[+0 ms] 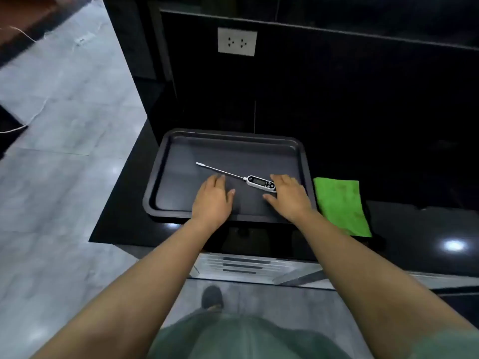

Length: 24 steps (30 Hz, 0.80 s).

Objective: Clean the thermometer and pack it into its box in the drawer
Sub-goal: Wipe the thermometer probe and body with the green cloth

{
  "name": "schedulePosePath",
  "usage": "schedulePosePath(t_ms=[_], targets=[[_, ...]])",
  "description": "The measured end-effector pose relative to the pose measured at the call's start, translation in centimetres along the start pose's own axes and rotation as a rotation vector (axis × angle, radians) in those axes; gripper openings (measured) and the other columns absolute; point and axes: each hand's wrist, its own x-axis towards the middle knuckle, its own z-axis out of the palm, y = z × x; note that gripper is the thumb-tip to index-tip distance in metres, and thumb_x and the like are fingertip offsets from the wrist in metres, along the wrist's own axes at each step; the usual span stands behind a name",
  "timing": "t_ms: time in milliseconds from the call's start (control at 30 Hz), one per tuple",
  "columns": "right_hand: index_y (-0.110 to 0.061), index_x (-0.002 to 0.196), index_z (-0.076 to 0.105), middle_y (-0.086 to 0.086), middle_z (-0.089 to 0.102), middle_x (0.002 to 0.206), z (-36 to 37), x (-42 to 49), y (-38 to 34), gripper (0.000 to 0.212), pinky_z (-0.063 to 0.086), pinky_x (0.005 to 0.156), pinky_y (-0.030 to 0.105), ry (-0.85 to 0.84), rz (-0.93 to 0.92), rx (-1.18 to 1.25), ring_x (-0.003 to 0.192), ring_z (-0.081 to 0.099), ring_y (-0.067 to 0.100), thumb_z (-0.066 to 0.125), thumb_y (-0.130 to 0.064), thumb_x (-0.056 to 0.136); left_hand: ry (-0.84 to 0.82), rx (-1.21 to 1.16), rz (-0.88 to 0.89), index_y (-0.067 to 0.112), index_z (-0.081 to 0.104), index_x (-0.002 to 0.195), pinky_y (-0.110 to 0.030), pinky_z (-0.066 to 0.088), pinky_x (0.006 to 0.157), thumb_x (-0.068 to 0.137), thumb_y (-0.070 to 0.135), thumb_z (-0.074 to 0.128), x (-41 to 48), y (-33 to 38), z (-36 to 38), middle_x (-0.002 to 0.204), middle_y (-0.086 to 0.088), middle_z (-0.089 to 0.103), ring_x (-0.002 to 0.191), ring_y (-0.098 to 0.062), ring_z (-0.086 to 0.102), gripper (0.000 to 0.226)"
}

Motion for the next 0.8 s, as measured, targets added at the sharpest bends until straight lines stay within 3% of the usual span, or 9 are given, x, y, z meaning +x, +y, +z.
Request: schedulePosePath(t_ms=[133,333,400,500,600,800], targets=[[-0.017,0.136,0.049,0.008,0.052,0.131,0.7,1.2,-0.7,0.053,0.037,0.097,0.042,0.076,0.029,-0.063,0.121,0.046,0.03,0.056,-0.043,0.09,0.077,-0.082,-0.019,0.006,0.051,0.135,-0.037,0.038,0.1,0.098,0.028,0.049,1.2,-0.6,0.1,0.131,-0.016,0.049,0.123,-0.033,0.045,0.043],[-0.016,0.113,0.061,0.008,0.059,0.109,1.7,1.6,-0.9,0.036,0.037,0.083,0.042,0.181,0.02,-0.083,0.104,0.052,0.032,0.061,-0.04,0.087,0.009,-0.383,-0.191,0.011,0.063,0.118,-0.033,0.045,0.093,0.096,0.026,0.052,3.5,-0.8,0.1,0.115,-0.011,0.064,0.108,-0.028,0.06,0.029],[-0.017,0.112,0.062,0.007,0.06,0.108,1.7,1.6,-0.7,0.034,0.036,0.082,0.042,0.2,0.017,-0.073,0.103,0.053,0.032,0.06,-0.041,0.088,-0.052,-0.606,-0.322,0.015,0.065,0.097,-0.035,0.051,0.085,0.097,0.024,0.051,4.2,-0.4,0.2,0.098,-0.009,0.069,0.094,-0.03,0.066,0.016],[-0.019,0.113,0.062,0.005,0.061,0.108,1.3,1.3,-0.3,0.034,0.037,0.084,0.042,0.202,0.023,-0.051,0.104,0.054,0.03,0.058,-0.042,0.089,-0.158,-1.024,-0.545,0.018,0.052,0.078,-0.028,0.049,0.06,0.1,0.019,0.047,5.0,0.9,0.1,0.078,-0.008,0.062,0.062,-0.021,0.059,0.022],[-0.021,0.113,0.062,0.003,0.062,0.106,0.6,0.7,0.2,0.033,0.038,0.084,0.041,0.213,-0.001,-0.031,0.101,0.056,0.028,0.057,-0.043,0.089,-0.182,-1.216,-0.642,0.016,0.048,0.081,-0.027,0.051,0.063,0.101,0.019,0.047,5.5,2.2,-0.2,0.079,-0.006,0.06,0.064,-0.019,0.058,0.021],[-0.022,0.108,0.062,0.0,0.062,0.098,-1.0,-1.0,2.3,0.03,0.039,0.082,0.039,0.258,-0.041,0.014,0.094,0.059,0.027,0.056,-0.044,0.089,-0.172,-1.402,-0.582,0.01,0.059,0.087,-0.023,0.059,0.067,0.102,0.015,0.045,5.6,4.8,-0.2,0.089,-0.01,0.068,0.077,-0.019,0.068,0.022]])
